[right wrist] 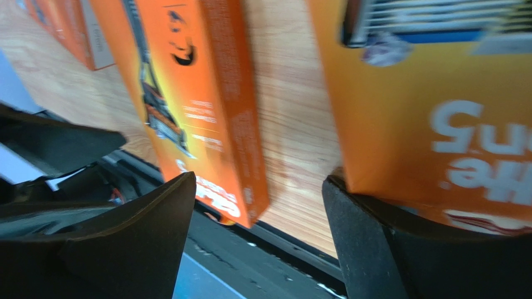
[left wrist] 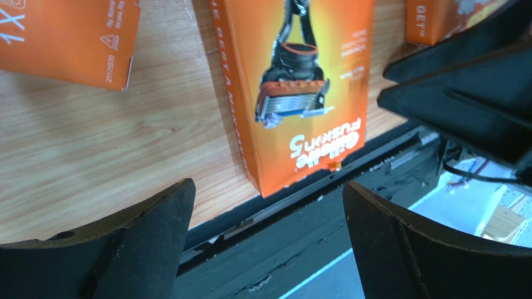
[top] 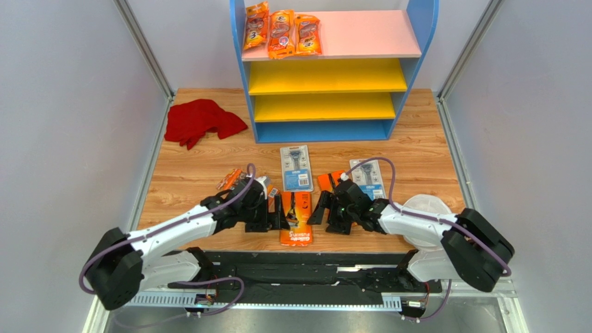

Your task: Place and organize the shaving razors onto the shelf

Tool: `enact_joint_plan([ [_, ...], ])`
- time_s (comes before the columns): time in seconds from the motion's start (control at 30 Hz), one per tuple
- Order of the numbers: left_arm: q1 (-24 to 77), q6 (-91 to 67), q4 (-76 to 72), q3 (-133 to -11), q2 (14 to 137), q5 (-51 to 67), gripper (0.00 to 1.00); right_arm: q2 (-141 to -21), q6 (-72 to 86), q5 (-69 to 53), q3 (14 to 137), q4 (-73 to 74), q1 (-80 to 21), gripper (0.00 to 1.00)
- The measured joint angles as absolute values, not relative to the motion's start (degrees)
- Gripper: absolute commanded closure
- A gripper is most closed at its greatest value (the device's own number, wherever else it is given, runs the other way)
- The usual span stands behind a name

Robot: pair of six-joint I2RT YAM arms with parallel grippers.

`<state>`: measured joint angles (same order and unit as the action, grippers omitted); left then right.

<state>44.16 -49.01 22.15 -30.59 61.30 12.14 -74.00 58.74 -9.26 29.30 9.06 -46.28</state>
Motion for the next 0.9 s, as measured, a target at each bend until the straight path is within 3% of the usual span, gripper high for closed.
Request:
enact_joint_plan([
  [0.4, 43.5, -54.1, 15.0, -33.1, 75.8, 15.6, 0.03, -86.6, 65.5, -10.2, 31.0, -11.9, -50.5, 0.21],
  [0.63, 42.4, -58.9, 9.2, -26.4, 69.5, 18.1, 0.03, -88.1, 67.3, -9.0, 27.2, -24.4, -50.8, 0.22],
  [0.9, 42.9, -59.8, 17.2, -23.6, 57.5, 17.3, 0.03, -88.1, 67.3, -7.6, 31.4, -16.8, -57.0, 0.23],
])
